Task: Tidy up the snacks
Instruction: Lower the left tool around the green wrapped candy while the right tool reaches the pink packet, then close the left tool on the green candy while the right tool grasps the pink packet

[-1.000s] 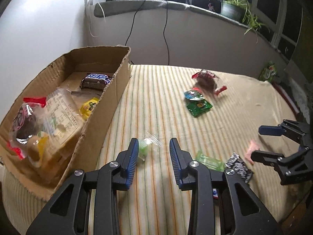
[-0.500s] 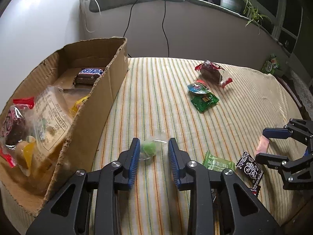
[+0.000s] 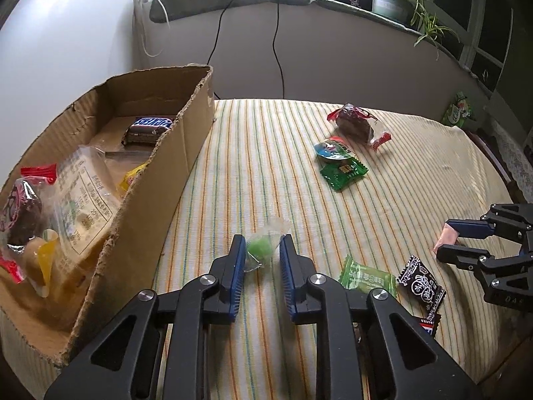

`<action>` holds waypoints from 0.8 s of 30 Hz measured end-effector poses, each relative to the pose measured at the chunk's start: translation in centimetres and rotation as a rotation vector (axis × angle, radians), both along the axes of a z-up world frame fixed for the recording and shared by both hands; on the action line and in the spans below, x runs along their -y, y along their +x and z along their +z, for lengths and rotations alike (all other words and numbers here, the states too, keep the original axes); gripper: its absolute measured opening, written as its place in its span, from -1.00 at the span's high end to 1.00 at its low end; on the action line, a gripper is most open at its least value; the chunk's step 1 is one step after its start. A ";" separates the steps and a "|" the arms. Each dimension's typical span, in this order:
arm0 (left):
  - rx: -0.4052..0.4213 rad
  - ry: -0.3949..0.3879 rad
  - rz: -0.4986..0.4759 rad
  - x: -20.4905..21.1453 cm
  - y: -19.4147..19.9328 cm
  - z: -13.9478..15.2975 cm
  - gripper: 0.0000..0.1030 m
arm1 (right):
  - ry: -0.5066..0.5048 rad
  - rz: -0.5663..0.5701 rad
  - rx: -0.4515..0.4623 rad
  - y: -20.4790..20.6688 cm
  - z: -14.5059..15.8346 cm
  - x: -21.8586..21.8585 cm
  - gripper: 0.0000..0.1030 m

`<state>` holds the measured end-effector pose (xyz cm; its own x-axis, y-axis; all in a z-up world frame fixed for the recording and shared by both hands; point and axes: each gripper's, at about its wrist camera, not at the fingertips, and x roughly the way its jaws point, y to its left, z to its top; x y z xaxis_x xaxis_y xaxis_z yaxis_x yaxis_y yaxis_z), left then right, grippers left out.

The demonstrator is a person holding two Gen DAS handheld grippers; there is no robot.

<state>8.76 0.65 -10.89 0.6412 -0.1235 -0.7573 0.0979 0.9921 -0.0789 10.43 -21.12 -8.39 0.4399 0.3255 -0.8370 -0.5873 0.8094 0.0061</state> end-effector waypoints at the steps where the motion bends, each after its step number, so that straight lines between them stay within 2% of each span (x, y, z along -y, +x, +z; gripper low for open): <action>1: 0.002 0.002 -0.001 0.1 -0.1 0.0 0.63 | -0.001 -0.001 0.000 0.0 0.0 0.0 0.34; 10: 0.010 -0.005 0.001 0.2 -0.3 0.2 0.67 | 0.007 -0.013 0.004 -0.3 0.2 0.2 0.42; 11: 0.011 -0.006 0.002 0.2 -0.4 0.2 0.67 | 0.008 -0.016 0.008 -0.5 0.2 0.2 0.54; 14: 0.013 -0.012 -0.002 0.4 -0.6 0.3 0.67 | 0.023 -0.025 0.010 -0.4 0.6 0.5 0.62; 21: -0.002 -0.005 -0.017 0.7 -0.6 0.0 0.67 | 0.038 -0.027 -0.016 0.0 0.3 0.8 0.61; 24: -0.014 0.004 -0.018 0.8 -0.4 -0.1 0.63 | 0.052 -0.019 -0.036 0.0 0.1 0.9 0.40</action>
